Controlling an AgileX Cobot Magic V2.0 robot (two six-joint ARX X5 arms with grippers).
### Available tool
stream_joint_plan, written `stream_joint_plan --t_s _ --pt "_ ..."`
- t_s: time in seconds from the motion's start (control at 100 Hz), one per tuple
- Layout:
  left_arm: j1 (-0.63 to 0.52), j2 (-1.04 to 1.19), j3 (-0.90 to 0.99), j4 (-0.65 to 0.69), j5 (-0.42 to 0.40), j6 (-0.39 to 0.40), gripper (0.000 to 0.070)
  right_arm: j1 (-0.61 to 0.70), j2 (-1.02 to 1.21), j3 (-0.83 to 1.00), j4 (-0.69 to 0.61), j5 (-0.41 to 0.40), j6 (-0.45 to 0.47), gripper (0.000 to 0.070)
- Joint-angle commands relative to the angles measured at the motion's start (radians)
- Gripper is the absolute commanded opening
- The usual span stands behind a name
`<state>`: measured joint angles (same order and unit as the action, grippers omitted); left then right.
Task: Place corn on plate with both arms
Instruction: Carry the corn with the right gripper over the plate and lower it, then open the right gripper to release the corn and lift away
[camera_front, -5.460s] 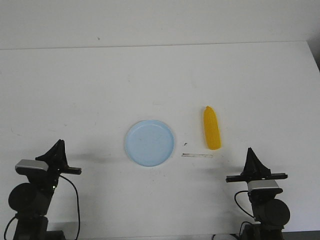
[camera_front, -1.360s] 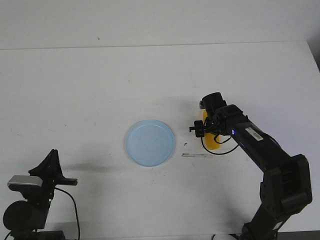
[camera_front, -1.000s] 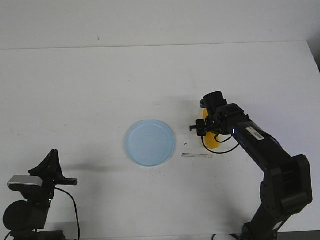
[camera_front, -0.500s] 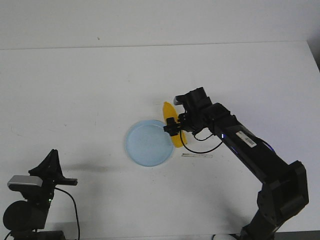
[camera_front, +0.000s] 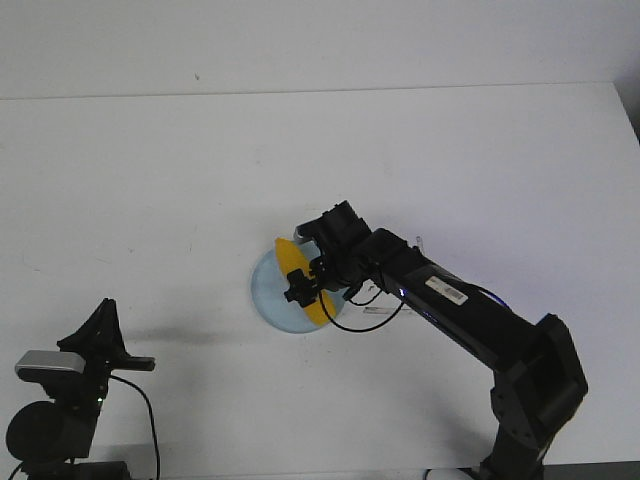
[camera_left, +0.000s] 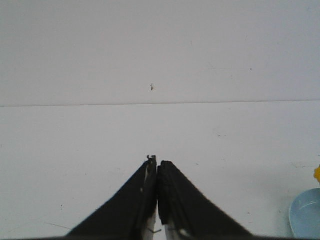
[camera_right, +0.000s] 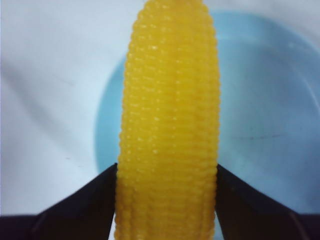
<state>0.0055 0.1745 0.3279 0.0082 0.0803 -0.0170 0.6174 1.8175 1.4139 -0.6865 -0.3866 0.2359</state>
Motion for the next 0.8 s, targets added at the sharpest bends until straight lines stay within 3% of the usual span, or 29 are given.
stream_joint_plan --t_s 0.0,0.28,0.41,0.79 --pt "0.002 -0.002 0.009 0.015 -0.002 0.008 0.0004 0.011 0.032 0.018 0.011 0.006 -0.002 0.0325" --pt "0.002 -0.002 0.009 0.015 -0.002 0.008 0.0004 0.018 0.052 0.018 0.016 0.029 0.009 0.0359" --pt "0.002 -0.002 0.009 0.015 -0.002 0.008 0.0004 0.018 0.052 0.018 0.006 0.028 0.023 0.0434" --pt "0.002 -0.002 0.009 0.015 -0.002 0.008 0.0004 0.01 0.002 0.038 0.028 0.055 0.024 0.0435"
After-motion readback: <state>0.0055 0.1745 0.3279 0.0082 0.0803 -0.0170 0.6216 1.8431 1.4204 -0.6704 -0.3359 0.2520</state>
